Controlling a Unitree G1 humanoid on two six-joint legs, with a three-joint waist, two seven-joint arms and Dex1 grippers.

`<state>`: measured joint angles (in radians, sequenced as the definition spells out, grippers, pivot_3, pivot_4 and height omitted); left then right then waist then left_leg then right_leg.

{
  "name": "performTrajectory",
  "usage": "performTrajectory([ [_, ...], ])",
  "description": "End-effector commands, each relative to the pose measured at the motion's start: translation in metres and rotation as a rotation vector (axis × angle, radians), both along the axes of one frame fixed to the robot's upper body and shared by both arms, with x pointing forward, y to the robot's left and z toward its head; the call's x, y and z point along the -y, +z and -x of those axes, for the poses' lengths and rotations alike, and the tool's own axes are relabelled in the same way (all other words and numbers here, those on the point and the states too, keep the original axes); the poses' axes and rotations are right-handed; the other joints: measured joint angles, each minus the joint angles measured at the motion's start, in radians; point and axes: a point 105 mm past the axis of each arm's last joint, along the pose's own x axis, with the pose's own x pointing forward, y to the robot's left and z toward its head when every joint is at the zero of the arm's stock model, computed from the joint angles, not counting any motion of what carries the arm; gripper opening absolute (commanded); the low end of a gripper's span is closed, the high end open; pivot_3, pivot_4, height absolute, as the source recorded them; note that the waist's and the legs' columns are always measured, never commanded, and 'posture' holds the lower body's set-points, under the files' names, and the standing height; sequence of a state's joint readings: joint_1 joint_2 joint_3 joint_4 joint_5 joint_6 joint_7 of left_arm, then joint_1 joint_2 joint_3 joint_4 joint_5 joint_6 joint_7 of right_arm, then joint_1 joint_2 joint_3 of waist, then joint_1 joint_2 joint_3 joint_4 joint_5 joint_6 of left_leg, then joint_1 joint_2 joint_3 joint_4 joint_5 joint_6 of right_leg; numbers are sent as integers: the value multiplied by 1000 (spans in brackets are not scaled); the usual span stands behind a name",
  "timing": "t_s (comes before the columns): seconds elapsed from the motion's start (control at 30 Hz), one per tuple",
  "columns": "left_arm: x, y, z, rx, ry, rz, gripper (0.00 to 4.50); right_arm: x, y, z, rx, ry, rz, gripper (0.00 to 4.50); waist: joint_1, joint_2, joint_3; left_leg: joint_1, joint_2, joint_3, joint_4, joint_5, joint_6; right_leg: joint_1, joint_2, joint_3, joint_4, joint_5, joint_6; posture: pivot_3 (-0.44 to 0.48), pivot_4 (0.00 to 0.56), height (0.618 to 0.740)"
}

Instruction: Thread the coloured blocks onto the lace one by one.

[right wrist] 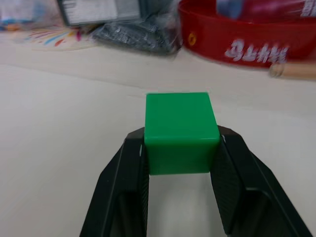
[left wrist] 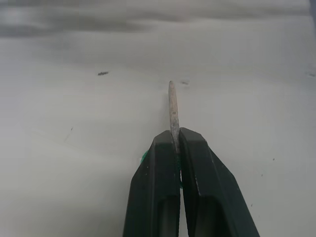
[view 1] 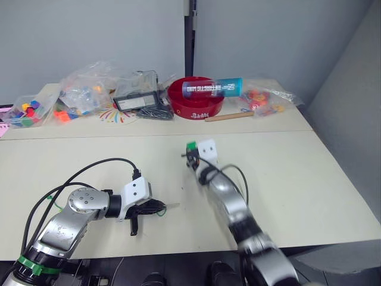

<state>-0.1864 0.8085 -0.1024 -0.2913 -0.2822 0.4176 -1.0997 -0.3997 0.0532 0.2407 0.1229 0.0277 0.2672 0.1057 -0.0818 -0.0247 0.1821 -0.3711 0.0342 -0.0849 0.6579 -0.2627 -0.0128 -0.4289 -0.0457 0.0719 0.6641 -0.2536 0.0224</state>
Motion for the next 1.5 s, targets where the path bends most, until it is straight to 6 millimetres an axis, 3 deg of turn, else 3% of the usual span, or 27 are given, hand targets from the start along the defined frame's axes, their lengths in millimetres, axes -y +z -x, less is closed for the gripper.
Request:
performTrajectory([
  [0.03,4,7,-1,31,-28,20,0,11,30,40,54,65,19,1165,12,0,0,-2,0,0,0,0,0,-1,-1,0,-1,0,0,0,150,740],
  [0.17,6,7,-5,32,-42,25,0,25,9,76,-50,95,93,1165,15,0,0,-1,0,2,1,0,0,0,0,0,-2,0,1,0,150,740],
  [0.37,8,7,-5,31,-60,25,0,33,-33,91,-238,95,147,1165,11,-1,0,5,2,3,1,1,-1,4,3,1,-2,-4,7,0,150,740],
  [0.5,9,6,-5,30,-65,22,0,31,-46,96,-315,110,140,1165,11,-3,-1,5,2,3,2,1,-1,5,3,1,-2,-4,6,0,150,740],
  [0.6,9,6,-5,27,-66,22,0,31,-39,95,-288,114,107,1165,11,-3,-1,5,2,3,2,1,-1,5,3,1,-2,-1,1,0,150,740],
  [0.63,9,6,-5,27,-66,22,0,33,-32,93,-259,119,95,2240,12,-3,-1,4,2,3,2,1,-1,5,3,1,-2,-1,1,0,150,740],
  [0.87,7,6,-7,28,-60,18,0,54,17,88,-47,247,123,4480,15,-3,-1,3,1,3,2,1,-1,4,2,1,-4,-1,1,0,150,740],
  [0.93,7,6,-8,30,-55,18,0,60,28,86,-7,326,164,4480,16,-3,-1,3,1,3,2,1,-1,5,1,1,-4,-1,1,0,150,740],
  [1.07,8,9,-10,33,-47,27,0,61,47,90,24,658,242,4480,12,-3,0,3,1,3,2,1,-1,5,2,1,-4,-1,1,0,150,740],
  [1.23,9,12,-10,35,-54,25,0,62,44,90,-49,1018,418,4480,12,-3,0,3,1,3,2,1,-1,6,2,0,-5,-1,1,0,150,740],
  [1.37,11,14,-9,38,-56,24,0,64,27,65,6,1100,612,4480,14,-3,0,3,1,3,3,1,-1,6,2,0,-6,0,1,0,150,740],
  [1.5,11,14,-6,35,-55,25,0,63,19,50,58,1162,690,4480,14,-3,1,2,1,3,3,1,-1,5,1,0,-6,0,1,0,150,740],
])
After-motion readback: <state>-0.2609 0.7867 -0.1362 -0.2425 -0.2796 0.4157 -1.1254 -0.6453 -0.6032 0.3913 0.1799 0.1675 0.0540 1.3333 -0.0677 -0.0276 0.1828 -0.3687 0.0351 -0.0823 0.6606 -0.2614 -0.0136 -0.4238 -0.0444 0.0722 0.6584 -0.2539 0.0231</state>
